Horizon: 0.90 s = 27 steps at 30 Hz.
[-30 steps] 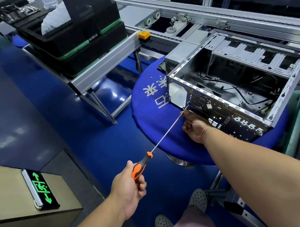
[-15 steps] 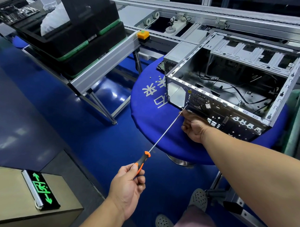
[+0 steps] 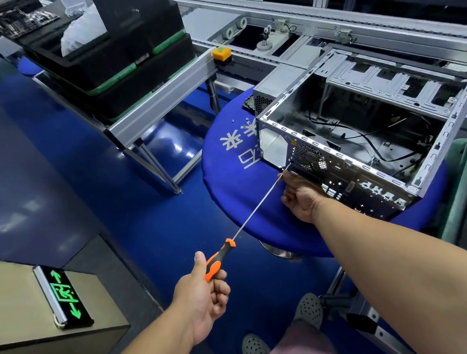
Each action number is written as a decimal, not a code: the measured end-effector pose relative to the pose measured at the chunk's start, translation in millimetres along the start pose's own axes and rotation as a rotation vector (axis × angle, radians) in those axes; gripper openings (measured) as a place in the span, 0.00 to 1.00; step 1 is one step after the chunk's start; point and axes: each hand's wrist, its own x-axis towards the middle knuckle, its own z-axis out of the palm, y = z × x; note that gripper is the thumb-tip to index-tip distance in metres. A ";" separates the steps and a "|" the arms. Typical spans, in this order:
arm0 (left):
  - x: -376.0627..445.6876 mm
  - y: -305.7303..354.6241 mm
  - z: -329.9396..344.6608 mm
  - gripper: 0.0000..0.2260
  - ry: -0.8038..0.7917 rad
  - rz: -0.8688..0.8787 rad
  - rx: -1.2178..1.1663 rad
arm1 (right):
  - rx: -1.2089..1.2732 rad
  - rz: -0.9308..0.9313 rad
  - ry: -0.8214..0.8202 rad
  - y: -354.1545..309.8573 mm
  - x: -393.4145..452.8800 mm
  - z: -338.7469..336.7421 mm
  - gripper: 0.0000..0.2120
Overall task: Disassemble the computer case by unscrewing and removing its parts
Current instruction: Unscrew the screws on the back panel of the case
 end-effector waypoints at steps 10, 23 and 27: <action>9.9 -10.0 -3.9 0.20 -0.068 0.154 -0.019 | -0.052 -0.019 0.031 0.6 -3.7 7.3 0.06; 15.1 -8.7 -8.4 0.04 0.091 0.547 0.362 | -0.062 0.005 0.123 -2.3 -4.6 15.1 0.05; 13.5 -7.2 -11.7 0.18 0.005 0.386 0.184 | -0.074 0.009 0.134 -3.1 -3.6 15.4 0.03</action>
